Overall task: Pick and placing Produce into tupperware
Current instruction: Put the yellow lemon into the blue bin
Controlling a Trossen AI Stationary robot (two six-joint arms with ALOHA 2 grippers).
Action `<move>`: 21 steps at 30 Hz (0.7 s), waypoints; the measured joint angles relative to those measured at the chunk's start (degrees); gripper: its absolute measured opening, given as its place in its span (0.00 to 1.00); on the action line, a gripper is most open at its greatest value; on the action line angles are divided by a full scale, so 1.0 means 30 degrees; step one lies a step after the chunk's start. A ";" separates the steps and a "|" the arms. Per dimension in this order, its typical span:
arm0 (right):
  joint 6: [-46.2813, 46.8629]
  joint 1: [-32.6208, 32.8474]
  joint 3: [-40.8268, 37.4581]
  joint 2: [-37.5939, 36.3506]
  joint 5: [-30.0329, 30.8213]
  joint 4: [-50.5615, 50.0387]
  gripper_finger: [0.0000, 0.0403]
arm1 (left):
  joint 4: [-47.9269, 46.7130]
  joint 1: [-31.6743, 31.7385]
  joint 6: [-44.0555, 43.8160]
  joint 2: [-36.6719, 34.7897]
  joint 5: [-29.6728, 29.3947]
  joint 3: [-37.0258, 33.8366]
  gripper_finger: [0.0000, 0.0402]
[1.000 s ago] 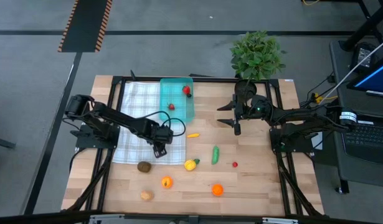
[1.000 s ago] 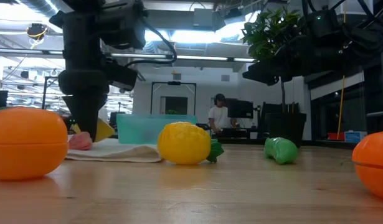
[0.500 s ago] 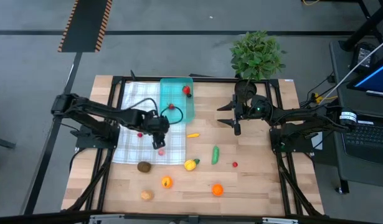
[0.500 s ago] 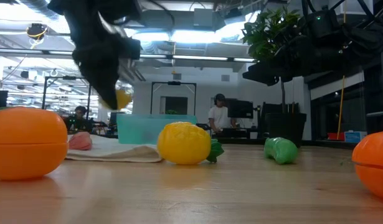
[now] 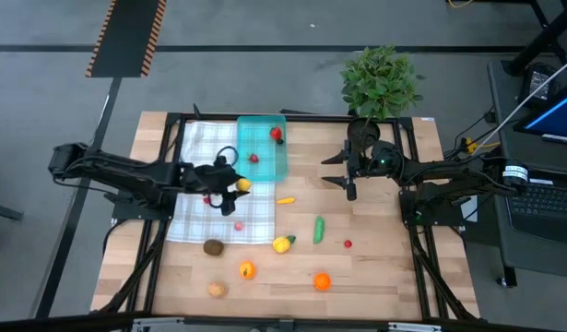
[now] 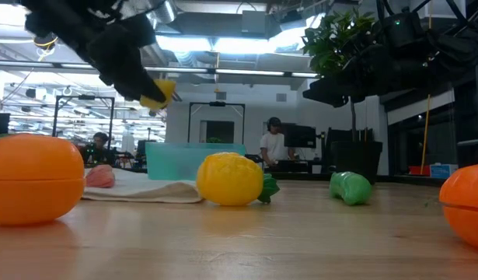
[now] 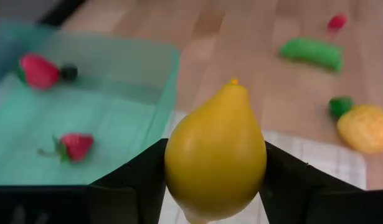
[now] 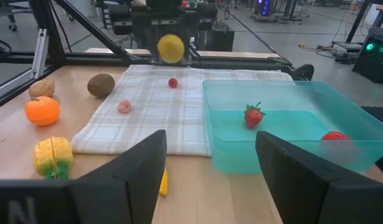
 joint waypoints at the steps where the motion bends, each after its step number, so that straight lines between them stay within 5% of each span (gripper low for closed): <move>1: 0.0011 0.0000 -0.0002 -0.0005 0.0000 0.0003 0.62 | 0.0870 0.0000 0.0214 -0.0417 0.0027 -0.0541 0.50; 16: -0.0039 0.0000 -0.0002 0.0000 0.0000 0.0022 0.62 | 1.3295 -0.0005 0.3146 -0.2602 0.3282 -0.6951 0.50; 21: -0.0050 0.0000 -0.0002 0.0000 0.0000 0.0022 0.62 | 1.4513 0.0084 0.3300 -0.2602 0.3439 -0.7428 0.50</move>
